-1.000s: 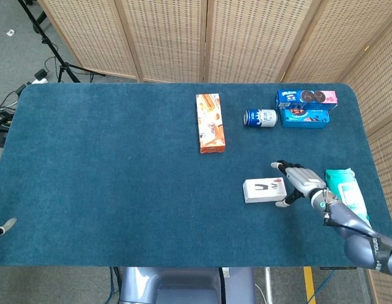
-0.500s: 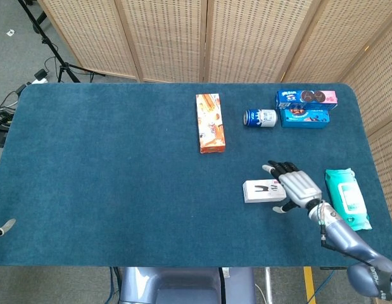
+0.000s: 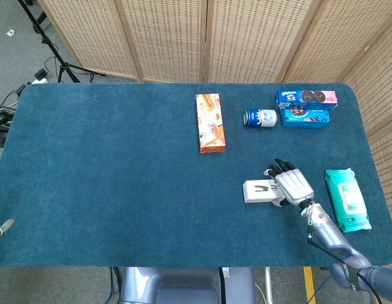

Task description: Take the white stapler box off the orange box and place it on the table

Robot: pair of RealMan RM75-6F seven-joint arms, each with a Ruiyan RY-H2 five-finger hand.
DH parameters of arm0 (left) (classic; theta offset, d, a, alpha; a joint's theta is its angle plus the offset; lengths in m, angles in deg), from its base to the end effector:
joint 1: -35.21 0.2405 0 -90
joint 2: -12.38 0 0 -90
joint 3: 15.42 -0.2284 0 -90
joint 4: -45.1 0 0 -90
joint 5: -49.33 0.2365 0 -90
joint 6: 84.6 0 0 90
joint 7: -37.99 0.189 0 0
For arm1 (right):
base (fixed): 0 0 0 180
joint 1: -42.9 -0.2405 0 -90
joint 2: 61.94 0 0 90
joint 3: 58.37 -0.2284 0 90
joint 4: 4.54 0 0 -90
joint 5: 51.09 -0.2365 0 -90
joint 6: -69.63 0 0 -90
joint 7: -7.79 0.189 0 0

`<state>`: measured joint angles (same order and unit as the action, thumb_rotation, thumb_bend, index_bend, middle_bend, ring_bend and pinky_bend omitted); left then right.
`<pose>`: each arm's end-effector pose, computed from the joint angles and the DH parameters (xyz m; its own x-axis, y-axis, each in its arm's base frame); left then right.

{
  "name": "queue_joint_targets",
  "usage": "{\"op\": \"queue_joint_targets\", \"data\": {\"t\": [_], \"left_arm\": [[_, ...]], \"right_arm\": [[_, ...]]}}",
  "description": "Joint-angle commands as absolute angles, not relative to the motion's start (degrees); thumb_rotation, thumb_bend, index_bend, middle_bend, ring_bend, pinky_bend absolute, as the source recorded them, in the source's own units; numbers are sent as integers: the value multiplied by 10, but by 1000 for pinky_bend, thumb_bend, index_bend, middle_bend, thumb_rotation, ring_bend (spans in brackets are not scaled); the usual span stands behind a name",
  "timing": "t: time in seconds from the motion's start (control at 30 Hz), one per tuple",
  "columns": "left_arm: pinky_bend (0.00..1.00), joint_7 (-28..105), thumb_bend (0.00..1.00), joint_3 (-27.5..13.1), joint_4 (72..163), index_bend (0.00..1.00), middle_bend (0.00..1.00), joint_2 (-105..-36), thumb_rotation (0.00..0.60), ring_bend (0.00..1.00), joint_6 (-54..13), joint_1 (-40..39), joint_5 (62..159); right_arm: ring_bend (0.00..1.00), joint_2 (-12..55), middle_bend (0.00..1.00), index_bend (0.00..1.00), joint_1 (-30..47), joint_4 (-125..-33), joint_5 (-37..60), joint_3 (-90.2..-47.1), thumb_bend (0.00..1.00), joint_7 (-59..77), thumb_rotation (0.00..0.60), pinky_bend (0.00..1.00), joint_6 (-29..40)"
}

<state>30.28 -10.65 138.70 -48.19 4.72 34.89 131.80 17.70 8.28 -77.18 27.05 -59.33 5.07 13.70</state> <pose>-0.3160 0.2084 0.1629 0.3082 -0.0892 0.9471 0.9482 0.1094 -0.2983 -0.2490 -0.3645 -0.0040 0.5771 -0.2623 0.7734 -0.8065 -0.3322 0.4890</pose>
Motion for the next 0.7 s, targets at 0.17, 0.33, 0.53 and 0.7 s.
{"op": "queue_joint_targets", "data": {"t": [0.17,0.33,0.53,0.7], "left_arm": [[0,309,0,-106,1389,0,0,-484,600,0,46,348,1318],[0,308,0,-106,1389,0,0,-483,600,0,47,348,1317],[0,307,0,-107,1388,0,0,-483,600,0,46,348,1319],[0,308,0,-108,1388,0,0,-482,600,0,43,347,1320]], "right_arm": [[306,173,444,485,89,-772,301,-597,503,122,600,253,125],[307,113,452,487,77,-853,283,-606,611,151,600,253,169],[317,-53,483,505,0,-1022,159,-632,775,172,600,253,366],[322,-116,484,505,-82,-1050,52,-627,918,180,600,253,522]]}}
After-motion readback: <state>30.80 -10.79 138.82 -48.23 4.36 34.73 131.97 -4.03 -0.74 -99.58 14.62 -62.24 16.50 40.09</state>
